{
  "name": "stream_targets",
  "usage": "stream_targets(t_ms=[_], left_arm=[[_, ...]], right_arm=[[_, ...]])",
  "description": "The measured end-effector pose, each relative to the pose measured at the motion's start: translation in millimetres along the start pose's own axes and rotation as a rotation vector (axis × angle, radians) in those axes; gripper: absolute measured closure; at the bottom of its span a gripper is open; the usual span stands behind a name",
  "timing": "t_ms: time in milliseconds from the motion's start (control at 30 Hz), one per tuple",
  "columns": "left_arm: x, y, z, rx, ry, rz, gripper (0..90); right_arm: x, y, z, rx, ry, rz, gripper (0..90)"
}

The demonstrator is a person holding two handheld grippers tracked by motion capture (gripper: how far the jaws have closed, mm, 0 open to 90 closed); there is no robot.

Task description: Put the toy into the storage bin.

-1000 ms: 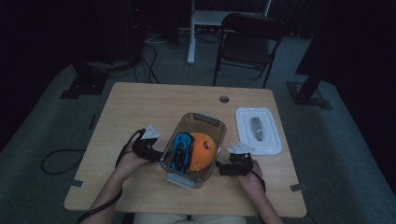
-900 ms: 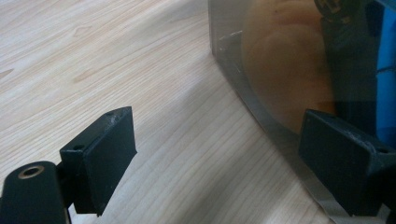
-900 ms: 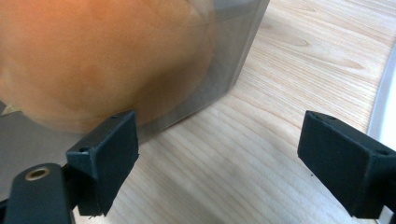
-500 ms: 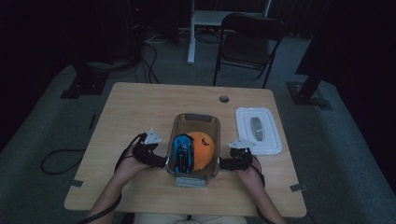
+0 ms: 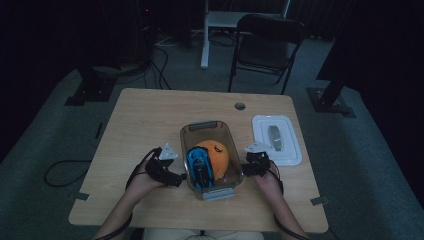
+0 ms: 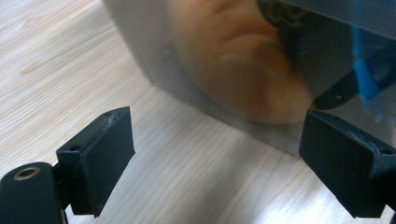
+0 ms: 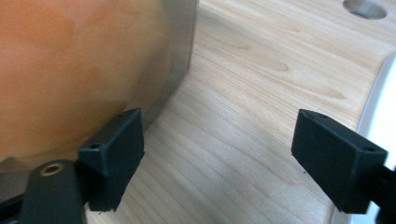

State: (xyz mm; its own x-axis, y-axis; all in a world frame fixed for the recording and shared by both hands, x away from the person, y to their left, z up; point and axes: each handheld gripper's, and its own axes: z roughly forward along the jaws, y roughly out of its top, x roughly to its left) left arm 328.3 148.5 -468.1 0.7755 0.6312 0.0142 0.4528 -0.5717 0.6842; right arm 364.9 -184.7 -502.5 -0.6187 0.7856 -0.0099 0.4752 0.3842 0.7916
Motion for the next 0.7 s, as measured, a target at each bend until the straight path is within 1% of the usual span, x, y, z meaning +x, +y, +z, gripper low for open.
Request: stream_targets(t_ms=[67,133,200,233,267,300,333,367,400,467,500,567,600,667,700], left_arm=[[-3.3,-0.4,2.5,0.000,-0.012,0.004,10.4],[-4.8,-1.6,4.5,-0.004,-0.022,0.001,10.3],[-5.1,-3.6,5.8,-0.006,-0.028,0.006,10.4],[-4.7,-4.6,6.2,-0.013,-0.029,0.001,10.4],[-3.7,-5.6,6.7,-0.017,-0.039,-0.002,10.4],[-3.0,-6.6,7.5,-0.016,-0.040,-0.009,10.4],[-2.6,-7.5,8.3,-0.015,-0.034,-0.005,10.4],[-2.2,-8.4,9.0,-0.016,-0.036,0.000,10.4],[-1.9,-9.4,9.7,-0.019,-0.043,-0.005,10.4],[-1.9,-11.3,10.8,-0.019,-0.048,-0.003,10.4],[-1.8,-12.3,11.1,-0.017,-0.048,-0.003,10.4],[-1.0,-14.6,11.1,-0.020,-0.056,-0.007,10.4],[-0.6,-16.0,11.0,-0.019,-0.052,-0.009,10.4],[1.4,-19.2,10.6,-0.021,-0.058,-0.017,10.4],[1.9,-21.0,10.4,-0.024,-0.053,-0.020,10.4]], right_arm=[[-4.5,-3.5,-1.4,-0.013,0.006,0.015,15.4],[-6.4,-5.3,-3.2,-0.002,-0.010,0.022,14.4],[-6.2,-6.2,-6.7,-0.006,-0.050,0.007,14.4],[-6.3,-6.4,-9.0,-0.005,-0.070,0.003,14.0],[-7.0,-6.6,-11.6,-0.011,-0.085,0.005,13.9],[-8.2,-6.7,-14.5,-0.017,-0.102,0.014,13.9],[-10.2,-6.8,-17.3,-0.021,-0.104,0.032,13.7],[-12.3,-7.1,-19.8,-0.028,-0.106,0.051,13.0],[-14.3,-7.5,-22.2,-0.031,-0.122,0.069,12.9],[-18.8,-8.1,-25.5,-0.020,-0.141,0.082,11.4],[-21.5,-8.5,-26.8,-0.013,-0.137,0.085,11.4],[-26.1,-9.7,-29.6,-0.020,-0.158,0.114,11.4],[-28.7,-10.1,-30.9,-0.020,-0.149,0.128,11.4],[-32.6,-10.8,-33.2,-0.017,-0.163,0.134,11.4],[-34.8,-10.9,-34.2,-0.012,-0.166,0.140,11.4]])
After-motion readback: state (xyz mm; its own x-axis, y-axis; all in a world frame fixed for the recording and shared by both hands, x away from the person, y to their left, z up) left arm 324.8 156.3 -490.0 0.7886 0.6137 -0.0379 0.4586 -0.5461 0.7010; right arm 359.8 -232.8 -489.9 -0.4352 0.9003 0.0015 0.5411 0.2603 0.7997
